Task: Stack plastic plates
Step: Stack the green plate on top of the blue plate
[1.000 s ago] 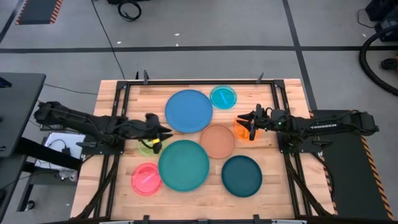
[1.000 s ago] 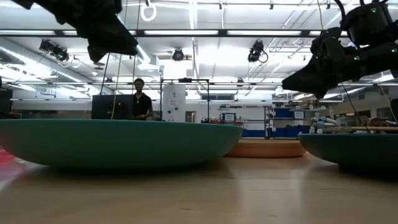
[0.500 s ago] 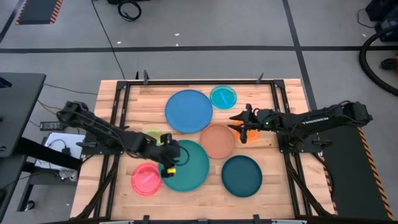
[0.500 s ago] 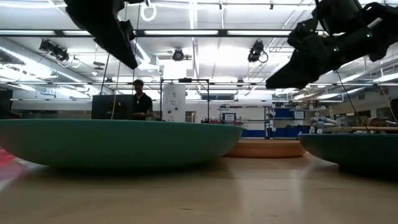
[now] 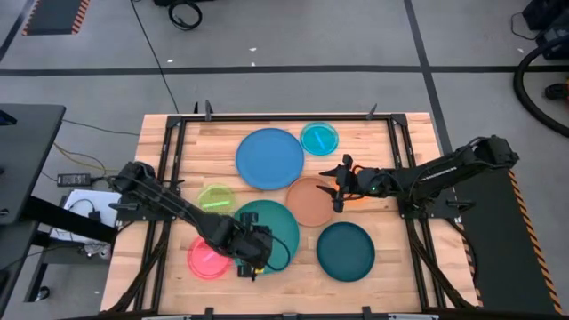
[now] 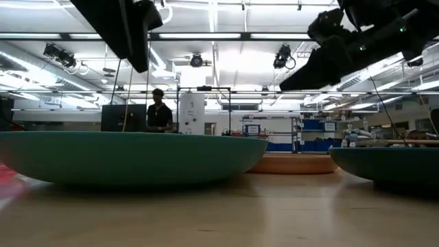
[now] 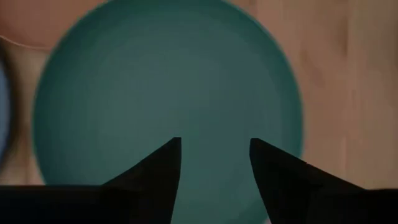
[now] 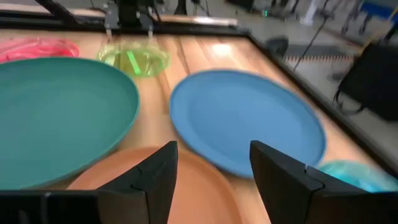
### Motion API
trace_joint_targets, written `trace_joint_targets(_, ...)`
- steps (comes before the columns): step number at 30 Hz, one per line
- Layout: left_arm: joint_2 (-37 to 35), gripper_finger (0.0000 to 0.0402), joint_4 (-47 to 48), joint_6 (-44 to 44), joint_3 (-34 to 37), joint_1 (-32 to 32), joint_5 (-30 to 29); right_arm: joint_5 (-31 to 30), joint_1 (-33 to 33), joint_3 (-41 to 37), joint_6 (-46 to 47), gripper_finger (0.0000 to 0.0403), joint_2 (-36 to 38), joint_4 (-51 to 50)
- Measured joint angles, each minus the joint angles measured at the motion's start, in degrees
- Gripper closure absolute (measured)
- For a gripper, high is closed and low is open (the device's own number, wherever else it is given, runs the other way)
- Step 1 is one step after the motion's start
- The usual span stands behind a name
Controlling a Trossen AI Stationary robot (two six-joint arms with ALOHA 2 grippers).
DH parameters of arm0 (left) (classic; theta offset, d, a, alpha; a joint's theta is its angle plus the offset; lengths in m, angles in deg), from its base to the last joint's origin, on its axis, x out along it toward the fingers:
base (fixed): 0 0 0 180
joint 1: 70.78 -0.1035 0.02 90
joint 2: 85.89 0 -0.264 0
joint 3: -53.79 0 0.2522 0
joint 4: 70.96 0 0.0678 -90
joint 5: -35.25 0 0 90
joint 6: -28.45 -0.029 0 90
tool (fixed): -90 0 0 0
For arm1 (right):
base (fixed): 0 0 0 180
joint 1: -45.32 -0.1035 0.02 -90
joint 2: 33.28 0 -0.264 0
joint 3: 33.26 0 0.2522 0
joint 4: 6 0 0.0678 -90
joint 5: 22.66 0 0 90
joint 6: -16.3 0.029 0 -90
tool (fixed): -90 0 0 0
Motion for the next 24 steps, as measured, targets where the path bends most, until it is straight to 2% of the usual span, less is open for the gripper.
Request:
trace_joint_targets(10,7.73,0.0204,8.75,2.88,-10.46,0.02,1.64,0.90,0.54,-0.02,-7.90,0.0192,0.60,1.49)
trace_joint_targets(17,8.03,0.0205,9.21,0.64,-10.83,3.31,1.66,2.52,3.01,-0.02,-8.44,0.0192,0.08,2.93)
trace_joint_targets(20,8.03,0.0205,6.65,0.75,-10.83,5.84,2.93,3.47,3.69,-0.02,-7.81,0.0192,-0.33,3.09)
trace_joint_targets(24,9.83,0.0205,5.83,3.73,-10.84,9.05,3.00,4.00,3.94,-0.11,-7.00,0.0192,-1.82,2.96)
